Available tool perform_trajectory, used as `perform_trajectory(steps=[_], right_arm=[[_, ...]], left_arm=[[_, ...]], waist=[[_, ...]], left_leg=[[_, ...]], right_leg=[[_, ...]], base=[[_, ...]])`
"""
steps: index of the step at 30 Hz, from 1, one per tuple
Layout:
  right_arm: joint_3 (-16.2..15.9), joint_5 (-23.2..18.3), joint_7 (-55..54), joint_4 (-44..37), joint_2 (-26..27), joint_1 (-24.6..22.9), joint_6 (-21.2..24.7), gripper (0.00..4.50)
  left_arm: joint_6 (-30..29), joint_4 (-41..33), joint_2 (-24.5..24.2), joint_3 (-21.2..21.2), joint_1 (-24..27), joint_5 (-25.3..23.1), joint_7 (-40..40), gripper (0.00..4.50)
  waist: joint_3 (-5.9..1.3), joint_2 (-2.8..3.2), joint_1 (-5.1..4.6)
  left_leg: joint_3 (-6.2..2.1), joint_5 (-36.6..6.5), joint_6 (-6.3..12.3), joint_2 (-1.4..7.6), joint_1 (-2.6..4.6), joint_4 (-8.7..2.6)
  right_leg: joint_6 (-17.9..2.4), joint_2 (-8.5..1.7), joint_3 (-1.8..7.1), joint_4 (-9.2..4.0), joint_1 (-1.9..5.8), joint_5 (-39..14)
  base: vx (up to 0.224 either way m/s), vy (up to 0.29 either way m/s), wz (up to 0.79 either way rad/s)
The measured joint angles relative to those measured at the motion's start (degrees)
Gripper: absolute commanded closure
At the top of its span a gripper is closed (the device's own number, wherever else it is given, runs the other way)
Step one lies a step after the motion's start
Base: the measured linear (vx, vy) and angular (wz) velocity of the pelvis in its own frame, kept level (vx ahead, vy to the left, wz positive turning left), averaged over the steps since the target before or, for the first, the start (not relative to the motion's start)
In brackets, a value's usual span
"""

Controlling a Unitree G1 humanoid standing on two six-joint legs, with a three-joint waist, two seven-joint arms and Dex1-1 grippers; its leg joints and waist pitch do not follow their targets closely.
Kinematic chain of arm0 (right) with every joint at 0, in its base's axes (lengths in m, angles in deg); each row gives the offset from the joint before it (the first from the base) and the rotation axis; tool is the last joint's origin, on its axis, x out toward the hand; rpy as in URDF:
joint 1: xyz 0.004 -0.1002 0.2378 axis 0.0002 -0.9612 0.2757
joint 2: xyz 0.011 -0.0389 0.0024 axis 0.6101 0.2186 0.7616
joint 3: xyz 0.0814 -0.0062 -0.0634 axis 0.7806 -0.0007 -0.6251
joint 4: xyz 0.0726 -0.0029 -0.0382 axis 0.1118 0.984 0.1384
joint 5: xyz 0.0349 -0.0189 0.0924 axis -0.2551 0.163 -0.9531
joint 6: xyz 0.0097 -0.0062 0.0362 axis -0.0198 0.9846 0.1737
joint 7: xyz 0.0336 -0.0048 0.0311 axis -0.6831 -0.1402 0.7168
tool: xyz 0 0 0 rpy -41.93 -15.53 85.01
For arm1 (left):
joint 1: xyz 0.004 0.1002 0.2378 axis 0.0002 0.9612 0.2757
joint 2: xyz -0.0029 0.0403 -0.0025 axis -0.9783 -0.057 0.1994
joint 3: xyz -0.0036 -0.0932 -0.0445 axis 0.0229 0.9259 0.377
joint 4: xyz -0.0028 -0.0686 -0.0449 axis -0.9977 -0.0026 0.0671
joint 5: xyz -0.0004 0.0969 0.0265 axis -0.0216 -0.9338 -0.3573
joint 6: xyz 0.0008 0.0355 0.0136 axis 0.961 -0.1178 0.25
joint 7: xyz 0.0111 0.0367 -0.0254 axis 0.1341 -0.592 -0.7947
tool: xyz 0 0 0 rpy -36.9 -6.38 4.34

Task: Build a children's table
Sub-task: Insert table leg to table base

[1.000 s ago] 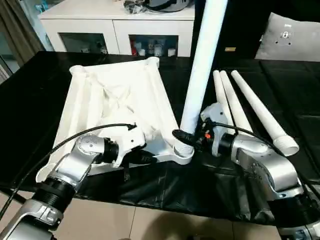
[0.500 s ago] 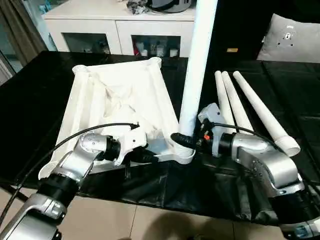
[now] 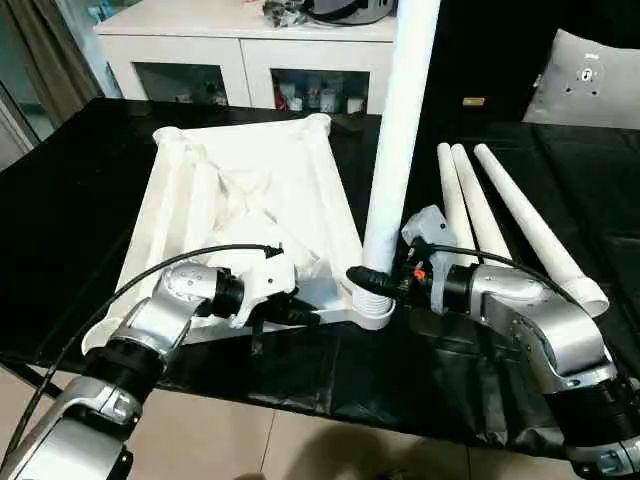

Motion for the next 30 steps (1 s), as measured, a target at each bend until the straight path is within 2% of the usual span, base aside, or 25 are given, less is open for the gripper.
perform_trajectory(steps=[11,30], right_arm=[[-0.09,0.01,0.26,-0.03,0.01,-0.01,0.14,2.61],[0.52,0.01,0.23,1.93,0.91,-0.37,-1.2,2.61]], left_arm=[[2.35,0.07,-0.21,0.36,0.88,-0.03,-0.36,4.5],[1.3,-0.65,-0.29,1.07,1.55,0.24,-0.24,4.5]], waist=[[-0.01,0.0,-0.01],[-0.04,-0.03,-0.04]], left_leg=[[0.0,0.0,0.0,0.01,0.0,0.0],[0.01,-0.01,0.0,0.02,0.02,-0.01]], right_leg=[[-0.01,0.0,0.0,0.0,0.0,0.0],[0.01,0.0,-0.01,-0.01,0.0,-0.01]], base=[[0.0,0.0,0.0],[0.0,0.0,0.0]])
